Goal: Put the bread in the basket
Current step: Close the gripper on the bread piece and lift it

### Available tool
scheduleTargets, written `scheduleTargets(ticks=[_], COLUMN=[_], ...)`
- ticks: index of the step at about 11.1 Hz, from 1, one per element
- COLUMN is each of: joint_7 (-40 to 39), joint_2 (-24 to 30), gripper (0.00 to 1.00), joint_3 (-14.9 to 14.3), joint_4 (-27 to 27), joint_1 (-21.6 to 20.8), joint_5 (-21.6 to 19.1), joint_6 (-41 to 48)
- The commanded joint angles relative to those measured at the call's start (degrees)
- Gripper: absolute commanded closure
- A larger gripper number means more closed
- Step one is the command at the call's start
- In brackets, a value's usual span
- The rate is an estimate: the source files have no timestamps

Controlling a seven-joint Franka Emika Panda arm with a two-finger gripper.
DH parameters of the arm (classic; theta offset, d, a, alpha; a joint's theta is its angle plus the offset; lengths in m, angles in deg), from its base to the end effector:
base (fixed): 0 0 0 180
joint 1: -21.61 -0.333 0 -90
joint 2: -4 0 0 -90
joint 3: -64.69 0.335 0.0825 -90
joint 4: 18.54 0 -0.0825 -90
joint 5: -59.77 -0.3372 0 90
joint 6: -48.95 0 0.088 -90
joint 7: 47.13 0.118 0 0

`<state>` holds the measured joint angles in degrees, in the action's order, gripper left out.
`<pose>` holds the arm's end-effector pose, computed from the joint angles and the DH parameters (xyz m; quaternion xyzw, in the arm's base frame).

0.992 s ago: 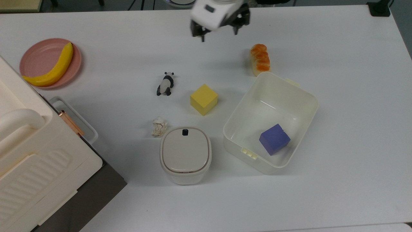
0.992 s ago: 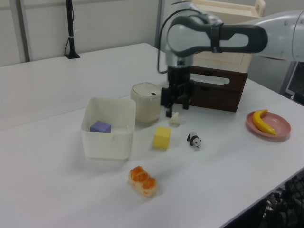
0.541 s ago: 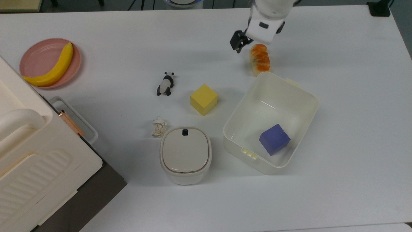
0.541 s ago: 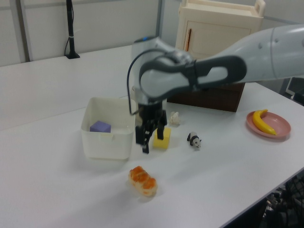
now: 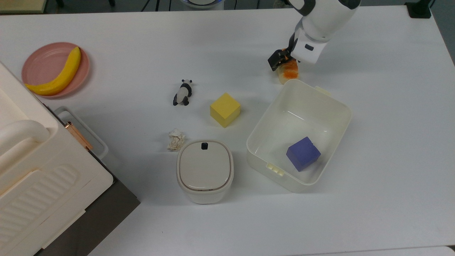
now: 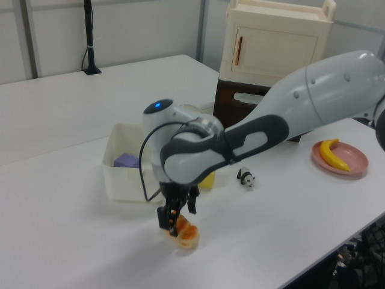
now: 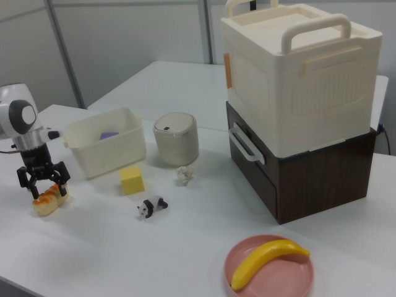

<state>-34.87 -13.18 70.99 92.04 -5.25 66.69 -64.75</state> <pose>0.4686 0.2917 0.3526 0.9696 0.2097 -0.0978 0.0795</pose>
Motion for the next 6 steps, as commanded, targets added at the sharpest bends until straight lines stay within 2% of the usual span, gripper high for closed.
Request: scheduleTargets(ticks=[1, 2, 3, 4, 6], joint_7=[4.1, 4.0, 3.7, 3.6, 3.0], joint_2=[-0.9, -0.9, -0.8, -0.7, 1.1], gripper=[0.27, 0.5, 0.84, 1.0, 1.0], joint_3=[0.3, 0.3, 0.3, 0.3, 0.4], joint_4=[0.9, 0.9, 0.7, 0.4, -0.5], joint_1=[-1.4, -1.3, -1.2, -0.9, -0.5], joint_5=[2.7, 2.8, 2.8, 2.8, 2.7], joint_6=[-2.0, -2.0, -1.8, -1.4, 0.5])
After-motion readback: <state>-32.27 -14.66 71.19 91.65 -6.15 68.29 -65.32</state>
